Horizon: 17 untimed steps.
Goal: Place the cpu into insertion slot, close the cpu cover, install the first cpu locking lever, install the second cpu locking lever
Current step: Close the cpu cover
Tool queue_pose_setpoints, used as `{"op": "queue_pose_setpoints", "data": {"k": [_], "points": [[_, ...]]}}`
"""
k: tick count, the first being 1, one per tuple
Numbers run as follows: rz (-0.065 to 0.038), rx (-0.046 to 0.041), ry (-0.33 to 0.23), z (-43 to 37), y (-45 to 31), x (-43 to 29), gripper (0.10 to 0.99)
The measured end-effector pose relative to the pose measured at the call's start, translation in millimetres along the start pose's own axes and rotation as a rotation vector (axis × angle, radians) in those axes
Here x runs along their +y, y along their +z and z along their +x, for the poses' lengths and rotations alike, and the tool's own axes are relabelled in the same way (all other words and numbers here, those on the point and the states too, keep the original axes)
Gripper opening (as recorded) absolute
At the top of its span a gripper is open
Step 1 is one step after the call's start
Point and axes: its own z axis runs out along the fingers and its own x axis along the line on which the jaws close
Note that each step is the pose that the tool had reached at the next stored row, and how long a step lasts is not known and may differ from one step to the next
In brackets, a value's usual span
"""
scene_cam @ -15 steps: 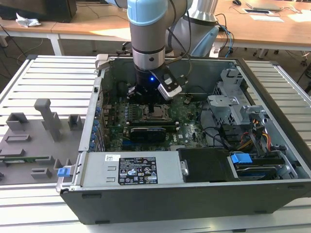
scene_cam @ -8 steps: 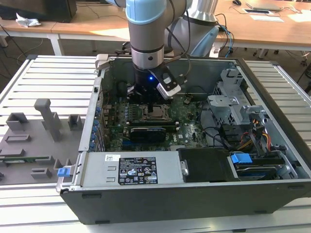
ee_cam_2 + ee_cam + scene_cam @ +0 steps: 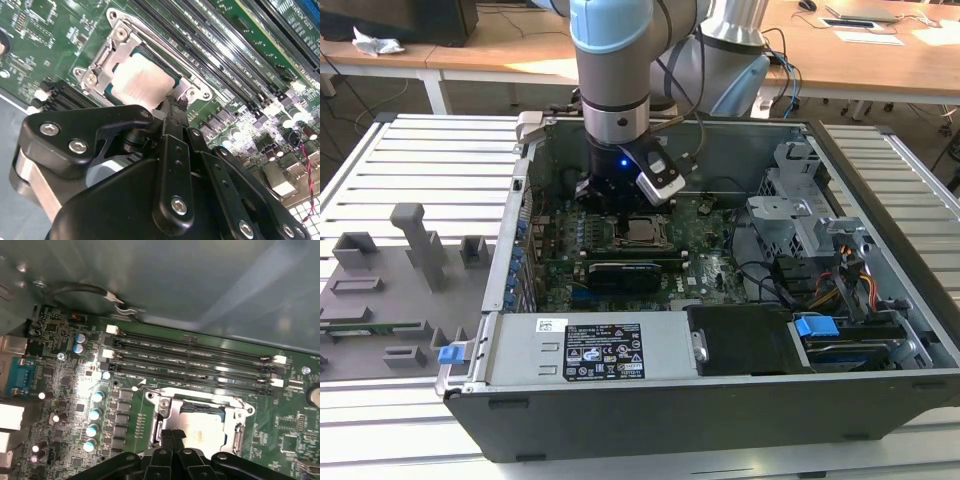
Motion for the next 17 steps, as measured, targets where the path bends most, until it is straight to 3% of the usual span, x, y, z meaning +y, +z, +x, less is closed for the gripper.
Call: {"op": "queue_pose_setpoints", "data": {"k": [7,17], "points": [[0.0,0.0004,0.001,1.4,6.3,0.0,0.106],[0.001,-0.0004,0.016,-0.3,7.8,-0.4,0.106]]}}
